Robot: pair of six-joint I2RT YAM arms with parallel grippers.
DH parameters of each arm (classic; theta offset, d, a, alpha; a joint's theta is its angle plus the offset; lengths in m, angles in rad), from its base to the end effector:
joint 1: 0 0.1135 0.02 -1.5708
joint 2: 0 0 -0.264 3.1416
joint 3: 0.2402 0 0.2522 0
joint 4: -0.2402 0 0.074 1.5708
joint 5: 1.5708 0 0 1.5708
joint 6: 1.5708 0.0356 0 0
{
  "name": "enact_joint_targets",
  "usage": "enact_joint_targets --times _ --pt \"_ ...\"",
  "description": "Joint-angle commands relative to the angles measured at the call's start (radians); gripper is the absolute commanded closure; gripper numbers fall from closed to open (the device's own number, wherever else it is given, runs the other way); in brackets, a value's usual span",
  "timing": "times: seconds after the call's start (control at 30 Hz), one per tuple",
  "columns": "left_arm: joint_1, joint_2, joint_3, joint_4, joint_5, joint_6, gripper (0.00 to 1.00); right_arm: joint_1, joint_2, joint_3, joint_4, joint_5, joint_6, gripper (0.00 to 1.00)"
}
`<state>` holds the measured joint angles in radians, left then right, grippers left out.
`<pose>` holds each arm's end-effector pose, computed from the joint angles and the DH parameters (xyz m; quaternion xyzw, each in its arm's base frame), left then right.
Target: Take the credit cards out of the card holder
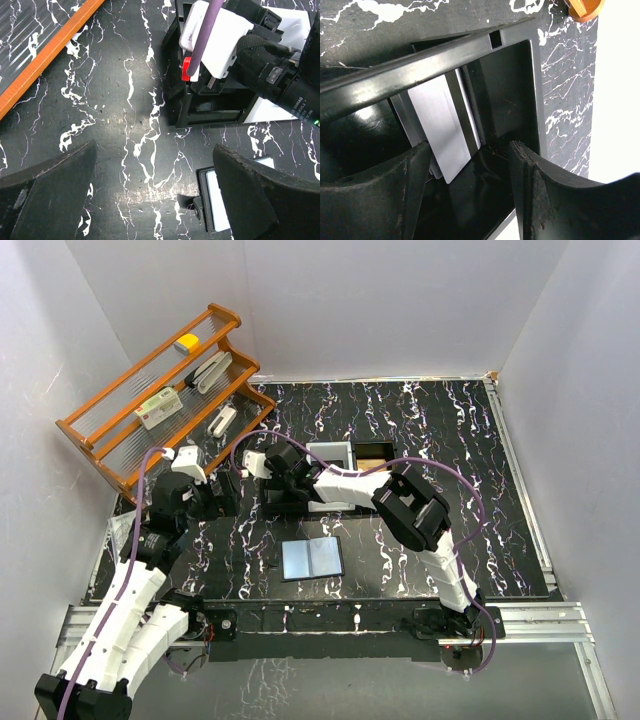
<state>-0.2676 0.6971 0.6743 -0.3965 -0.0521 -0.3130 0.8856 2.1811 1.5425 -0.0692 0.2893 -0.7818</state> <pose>0.1586 -0.0416 0.2928 -0.0332 0.8380 -0.1349 0.5278 0.3154 0.3698 0.1617 -0.6250 0.6488 -0.1093 0.4201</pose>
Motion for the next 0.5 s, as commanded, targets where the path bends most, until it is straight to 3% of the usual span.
enact_joint_targets --times 0.0,0.47 --pt "0.003 0.005 -0.001 0.012 0.027 0.015 0.01 -0.002 -0.021 0.029 0.032 0.008 0.035 0.38" --pt "0.003 0.013 -0.002 0.013 0.041 0.017 0.01 -0.005 -0.073 0.05 0.029 -0.061 0.121 0.29"
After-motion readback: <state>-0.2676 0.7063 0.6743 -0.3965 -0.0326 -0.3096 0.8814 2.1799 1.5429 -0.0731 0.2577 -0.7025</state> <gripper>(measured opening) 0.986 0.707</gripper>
